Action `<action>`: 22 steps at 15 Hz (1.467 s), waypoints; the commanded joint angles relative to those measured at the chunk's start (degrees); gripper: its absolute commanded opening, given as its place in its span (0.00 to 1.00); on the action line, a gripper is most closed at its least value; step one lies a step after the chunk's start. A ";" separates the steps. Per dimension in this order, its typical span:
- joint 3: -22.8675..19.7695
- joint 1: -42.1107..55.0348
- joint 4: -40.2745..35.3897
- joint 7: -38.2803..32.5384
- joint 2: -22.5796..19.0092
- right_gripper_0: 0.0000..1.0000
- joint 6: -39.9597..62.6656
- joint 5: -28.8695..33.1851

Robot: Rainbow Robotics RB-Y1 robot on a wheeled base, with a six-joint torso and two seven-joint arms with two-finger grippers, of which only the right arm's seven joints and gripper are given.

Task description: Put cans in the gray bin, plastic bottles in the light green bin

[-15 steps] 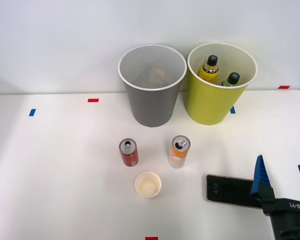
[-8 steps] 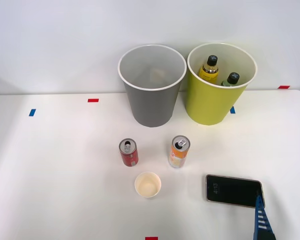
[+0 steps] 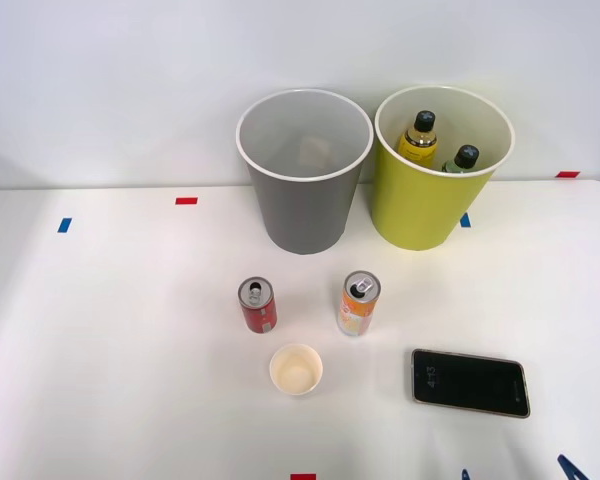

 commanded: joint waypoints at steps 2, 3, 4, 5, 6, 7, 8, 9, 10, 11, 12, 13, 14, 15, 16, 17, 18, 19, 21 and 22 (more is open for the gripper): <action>1.29 -0.27 1.32 -0.29 0.04 1.00 0.02 1.43; 1.56 -0.27 1.23 -0.03 0.13 1.00 0.02 1.96; 1.64 -0.27 1.23 -0.21 0.22 1.00 0.11 2.22; 1.73 -0.27 1.23 -0.12 0.22 1.00 0.02 2.22; 1.82 -0.27 1.23 -0.21 0.22 1.00 0.02 2.31; 1.82 -0.27 1.23 -0.21 0.22 1.00 0.02 2.31; 1.82 -0.27 1.23 -0.21 0.22 1.00 0.02 2.31; 1.82 -0.27 1.23 -0.21 0.22 1.00 0.02 2.31; 1.82 -0.27 1.23 -0.21 0.22 1.00 0.02 2.31; 1.82 -0.27 1.23 -0.21 0.22 1.00 0.02 2.31; 1.82 -0.27 1.23 -0.21 0.22 1.00 0.02 2.31; 1.82 -0.27 1.23 -0.21 0.22 1.00 0.02 2.31; 1.82 -0.27 1.23 -0.21 0.22 1.00 0.02 2.31; 1.82 -0.27 1.23 -0.21 0.22 1.00 0.02 2.31; 1.82 -0.27 1.23 -0.21 0.22 1.00 0.02 2.31; 1.82 -0.27 1.23 -0.21 0.22 1.00 0.02 2.31; 1.82 -0.27 1.23 -0.21 0.22 1.00 0.02 2.31; 1.82 -0.27 1.23 -0.21 0.22 1.00 0.02 2.31; 1.82 -0.27 1.23 -0.21 0.22 1.00 0.02 2.31; 1.82 -0.27 1.23 -0.21 0.22 1.00 0.02 2.31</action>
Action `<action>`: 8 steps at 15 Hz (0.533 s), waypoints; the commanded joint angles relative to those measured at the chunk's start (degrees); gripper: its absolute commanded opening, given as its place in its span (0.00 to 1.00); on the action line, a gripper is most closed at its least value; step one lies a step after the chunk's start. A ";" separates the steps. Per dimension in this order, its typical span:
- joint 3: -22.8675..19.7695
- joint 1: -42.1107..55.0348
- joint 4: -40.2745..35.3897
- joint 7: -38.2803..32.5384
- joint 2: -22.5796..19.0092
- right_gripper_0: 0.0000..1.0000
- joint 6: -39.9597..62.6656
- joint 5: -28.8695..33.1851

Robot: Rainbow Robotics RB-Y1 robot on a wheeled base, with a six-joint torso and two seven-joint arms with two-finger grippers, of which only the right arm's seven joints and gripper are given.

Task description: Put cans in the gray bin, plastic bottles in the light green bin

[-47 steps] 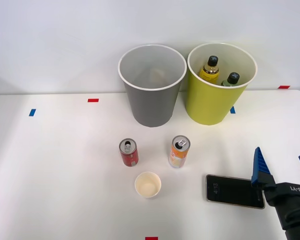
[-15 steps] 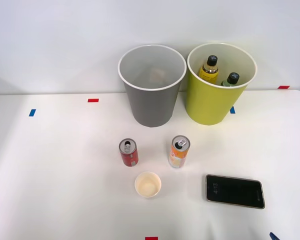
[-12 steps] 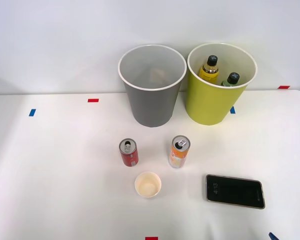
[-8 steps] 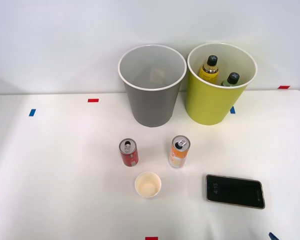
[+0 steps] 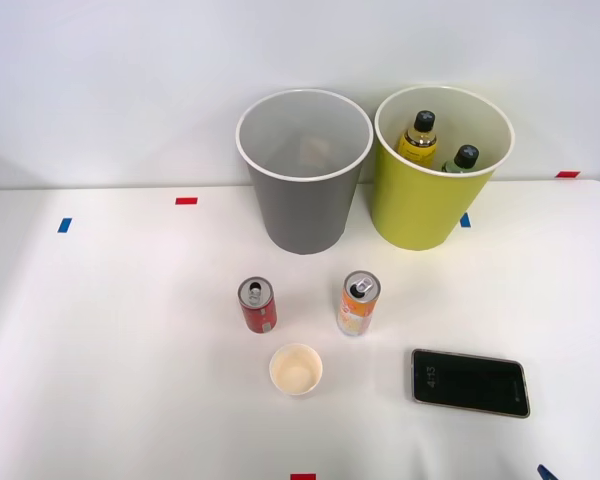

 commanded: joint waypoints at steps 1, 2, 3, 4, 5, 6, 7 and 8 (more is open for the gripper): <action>0.00 0.00 -0.01 -0.01 0.00 1.00 0.00 0.00; 0.00 0.00 -0.01 -0.01 0.00 1.00 0.00 0.00; 0.00 0.00 -0.01 -0.01 0.00 1.00 0.00 0.00; 0.00 0.00 -0.01 -0.01 0.00 1.00 0.00 0.00; 0.00 0.00 -0.01 -0.01 0.00 1.00 0.00 0.00; 0.00 0.00 -0.01 -0.01 0.00 1.00 0.00 0.00; 0.00 0.00 -0.01 -0.01 0.00 1.00 0.00 0.00; 0.00 0.00 -0.01 -0.01 0.00 1.00 0.00 0.00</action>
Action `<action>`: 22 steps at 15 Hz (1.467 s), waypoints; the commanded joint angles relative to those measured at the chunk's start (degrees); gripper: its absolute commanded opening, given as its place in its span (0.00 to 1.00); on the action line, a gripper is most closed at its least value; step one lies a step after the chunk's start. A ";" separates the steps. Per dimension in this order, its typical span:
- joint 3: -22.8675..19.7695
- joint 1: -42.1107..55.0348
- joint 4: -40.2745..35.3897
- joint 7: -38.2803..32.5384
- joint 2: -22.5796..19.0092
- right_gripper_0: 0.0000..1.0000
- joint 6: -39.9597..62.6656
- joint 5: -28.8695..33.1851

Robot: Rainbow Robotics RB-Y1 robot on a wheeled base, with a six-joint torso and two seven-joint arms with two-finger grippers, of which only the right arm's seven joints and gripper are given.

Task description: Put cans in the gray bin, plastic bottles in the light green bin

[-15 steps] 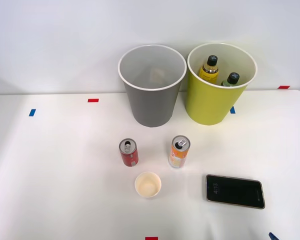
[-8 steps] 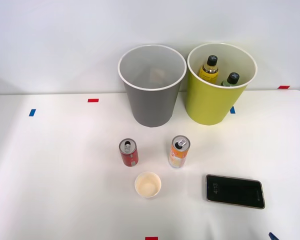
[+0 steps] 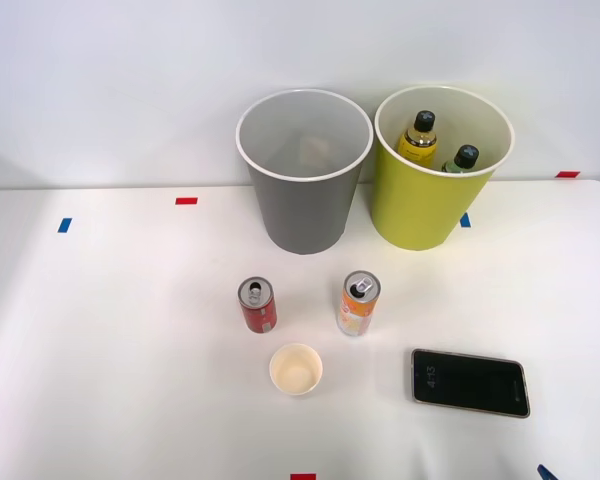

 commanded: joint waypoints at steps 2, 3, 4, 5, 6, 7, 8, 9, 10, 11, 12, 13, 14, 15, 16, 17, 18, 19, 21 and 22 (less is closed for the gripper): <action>0.00 0.00 -0.01 -0.01 0.00 1.00 0.00 0.00; 0.00 0.00 -0.01 -0.01 0.00 1.00 0.00 0.00; 0.00 0.00 -0.01 -0.01 0.00 1.00 0.00 0.00; 0.00 0.00 -0.01 -0.01 0.00 1.00 0.00 0.00; 0.00 0.00 -0.01 -0.01 0.00 1.00 0.00 0.00; 0.00 0.00 -0.01 -0.01 0.00 1.00 0.00 0.00; 0.00 0.00 -0.01 -0.01 0.00 1.00 0.00 0.00; 0.00 0.00 -0.01 -0.01 0.00 1.00 0.00 0.00; 0.00 0.00 -0.01 -0.01 0.00 1.00 0.00 0.00; 0.00 0.00 -0.01 -0.01 0.00 1.00 0.00 0.00; 0.00 0.00 -0.01 -0.01 0.00 1.00 0.00 0.00; 0.00 0.00 -0.01 -0.01 0.00 1.00 0.00 0.00; 0.00 0.00 -0.01 -0.01 0.00 1.00 0.00 0.00; 0.00 0.00 -0.01 -0.01 0.00 1.00 0.00 0.00; 0.00 0.00 -0.01 -0.01 0.00 1.00 0.00 0.00; 0.00 0.00 -0.01 -0.01 0.00 1.00 0.00 0.00; 0.00 0.00 -0.01 -0.01 0.00 1.00 0.00 0.00; 0.00 0.00 -0.01 -0.01 0.00 1.00 0.00 0.00; 0.00 0.00 -0.01 -0.01 0.00 1.00 0.00 0.00; 0.00 0.00 -0.01 -0.01 0.00 1.00 0.00 0.00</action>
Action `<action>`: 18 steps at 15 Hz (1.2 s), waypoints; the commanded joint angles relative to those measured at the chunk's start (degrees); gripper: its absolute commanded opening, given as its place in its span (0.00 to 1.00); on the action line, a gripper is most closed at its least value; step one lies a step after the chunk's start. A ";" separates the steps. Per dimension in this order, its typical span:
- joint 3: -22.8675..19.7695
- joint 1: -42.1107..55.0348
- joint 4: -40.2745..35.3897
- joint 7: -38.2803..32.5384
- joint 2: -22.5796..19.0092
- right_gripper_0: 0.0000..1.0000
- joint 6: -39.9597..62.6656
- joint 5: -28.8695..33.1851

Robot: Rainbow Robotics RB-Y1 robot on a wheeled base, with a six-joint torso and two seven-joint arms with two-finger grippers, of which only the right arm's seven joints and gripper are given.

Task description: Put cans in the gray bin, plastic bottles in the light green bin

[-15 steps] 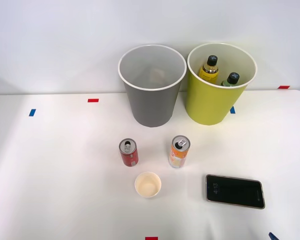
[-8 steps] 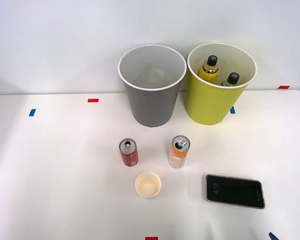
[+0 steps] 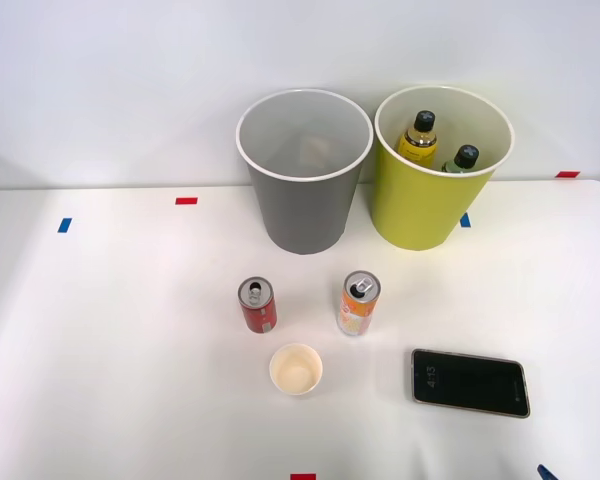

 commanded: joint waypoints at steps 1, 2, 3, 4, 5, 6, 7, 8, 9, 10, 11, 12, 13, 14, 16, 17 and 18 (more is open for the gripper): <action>0.00 0.00 0.00 0.00 0.00 1.00 0.00 0.00; 0.00 0.00 0.00 0.00 0.00 1.00 0.00 0.00; 0.00 0.00 0.00 0.00 0.00 1.00 0.00 0.00; 0.00 0.00 0.00 0.00 0.00 1.00 0.00 0.00; 0.00 0.00 0.00 0.00 0.00 1.00 0.00 0.00; 0.00 0.00 0.00 0.00 0.00 1.00 0.00 0.00; 0.00 0.00 0.00 0.00 0.00 1.00 0.00 0.00; 0.00 0.00 0.00 0.00 0.00 1.00 0.00 0.00; 0.00 0.00 0.00 0.00 0.00 1.00 0.00 0.00; 0.00 0.00 0.00 0.00 0.00 1.00 0.00 0.00; 0.00 0.00 0.00 0.00 0.00 1.00 0.00 0.00; 0.00 0.00 0.00 0.00 0.00 1.00 0.00 0.00; 0.00 0.00 0.00 0.00 0.00 1.00 0.00 0.00; 0.00 0.00 0.00 0.00 0.00 1.00 0.00 0.00; 0.00 0.00 0.00 0.00 0.00 1.00 0.00 0.00; 0.00 0.00 0.00 0.00 0.00 1.00 0.00 0.00; 0.00 0.00 0.00 0.00 0.00 1.00 0.00 0.00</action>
